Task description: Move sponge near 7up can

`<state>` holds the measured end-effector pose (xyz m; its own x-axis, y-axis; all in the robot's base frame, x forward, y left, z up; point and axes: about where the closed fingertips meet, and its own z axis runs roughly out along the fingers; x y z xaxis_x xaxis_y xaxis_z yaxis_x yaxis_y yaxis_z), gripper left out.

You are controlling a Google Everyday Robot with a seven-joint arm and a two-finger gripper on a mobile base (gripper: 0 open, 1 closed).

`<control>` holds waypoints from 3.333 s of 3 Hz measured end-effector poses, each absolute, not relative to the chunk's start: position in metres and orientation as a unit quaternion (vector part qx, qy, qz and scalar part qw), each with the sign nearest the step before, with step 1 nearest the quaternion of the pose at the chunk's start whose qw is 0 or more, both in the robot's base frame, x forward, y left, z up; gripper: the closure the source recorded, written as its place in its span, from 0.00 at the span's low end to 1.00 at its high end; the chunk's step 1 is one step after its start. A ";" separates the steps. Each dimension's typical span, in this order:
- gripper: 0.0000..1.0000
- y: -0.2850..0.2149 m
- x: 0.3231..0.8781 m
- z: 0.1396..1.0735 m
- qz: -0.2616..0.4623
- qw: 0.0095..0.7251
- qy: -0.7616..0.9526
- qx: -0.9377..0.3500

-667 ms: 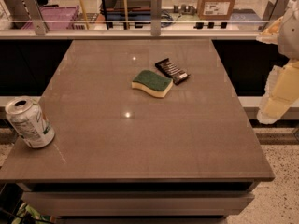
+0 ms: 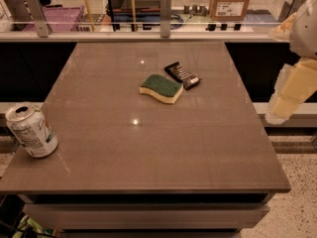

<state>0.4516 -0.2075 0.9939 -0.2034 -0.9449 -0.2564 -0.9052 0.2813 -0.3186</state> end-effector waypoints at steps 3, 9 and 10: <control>0.00 -0.158 0.521 0.953 0.082 0.363 0.743 -0.557; 0.00 -0.053 0.603 0.861 0.214 0.339 0.793 -0.458; 0.00 -0.039 0.604 0.849 0.221 0.338 0.789 -0.463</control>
Offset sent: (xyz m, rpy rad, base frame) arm 0.0710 0.0517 -0.0411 0.4605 -0.1449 0.0542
